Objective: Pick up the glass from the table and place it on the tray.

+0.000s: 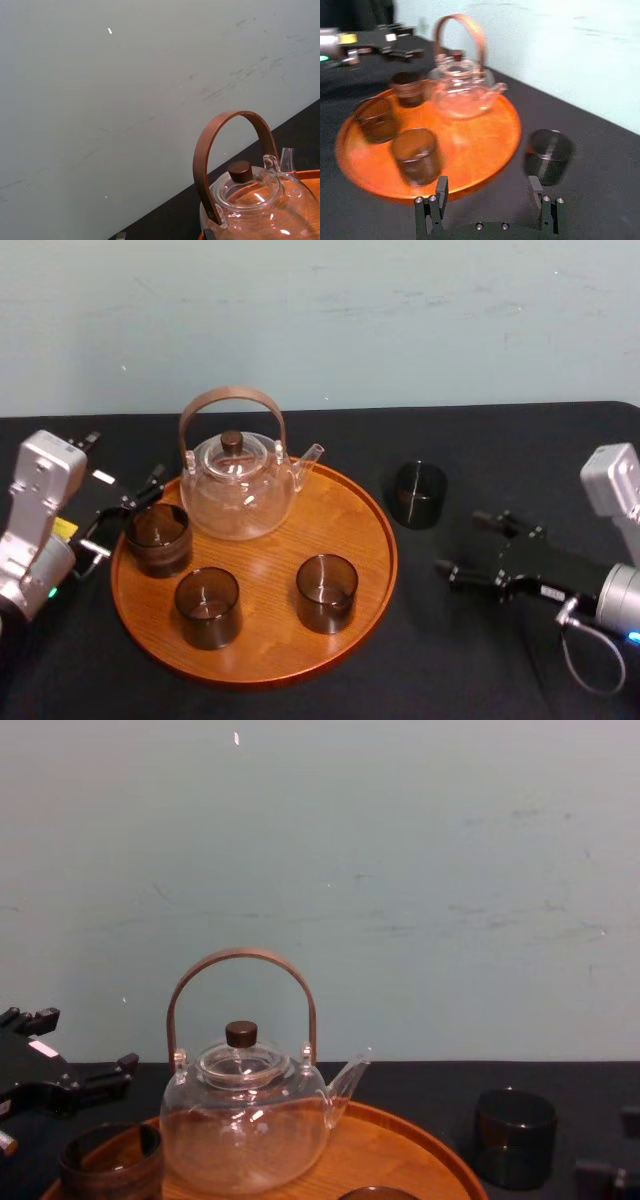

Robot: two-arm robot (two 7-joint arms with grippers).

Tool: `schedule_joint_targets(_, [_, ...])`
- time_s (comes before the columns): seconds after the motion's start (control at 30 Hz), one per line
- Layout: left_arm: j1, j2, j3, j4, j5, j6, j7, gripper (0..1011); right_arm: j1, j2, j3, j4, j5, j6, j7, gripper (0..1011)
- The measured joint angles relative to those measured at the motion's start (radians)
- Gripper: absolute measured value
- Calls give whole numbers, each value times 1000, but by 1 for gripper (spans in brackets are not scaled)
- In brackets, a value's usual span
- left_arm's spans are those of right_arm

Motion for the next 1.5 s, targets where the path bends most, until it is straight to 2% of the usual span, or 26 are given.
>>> schedule_joint_targets(0.2, [0, 0, 0, 0, 0, 0, 0, 1001, 5, -57, 36, 20, -3, 59, -111, 1002])
schedule_joint_targets(0.23, [0, 0, 0, 0, 0, 0, 0, 1001, 5, -57, 36, 20, -3, 59, -111, 1002])
schedule_joint_targets(0.43, [0, 0, 0, 0, 0, 0, 0, 1001, 41, -114, 43, 64, -32, 108, -168, 1002])
schedule_joint_targets(0.9, [0, 0, 0, 0, 0, 0, 0, 1001, 123, -188, 12, 155, -94, 151, -172, 1002])
schedule_joint_targets(1.5, [0, 0, 0, 0, 0, 0, 0, 1001, 238, -283, -20, 293, -181, 154, -166, 1002])
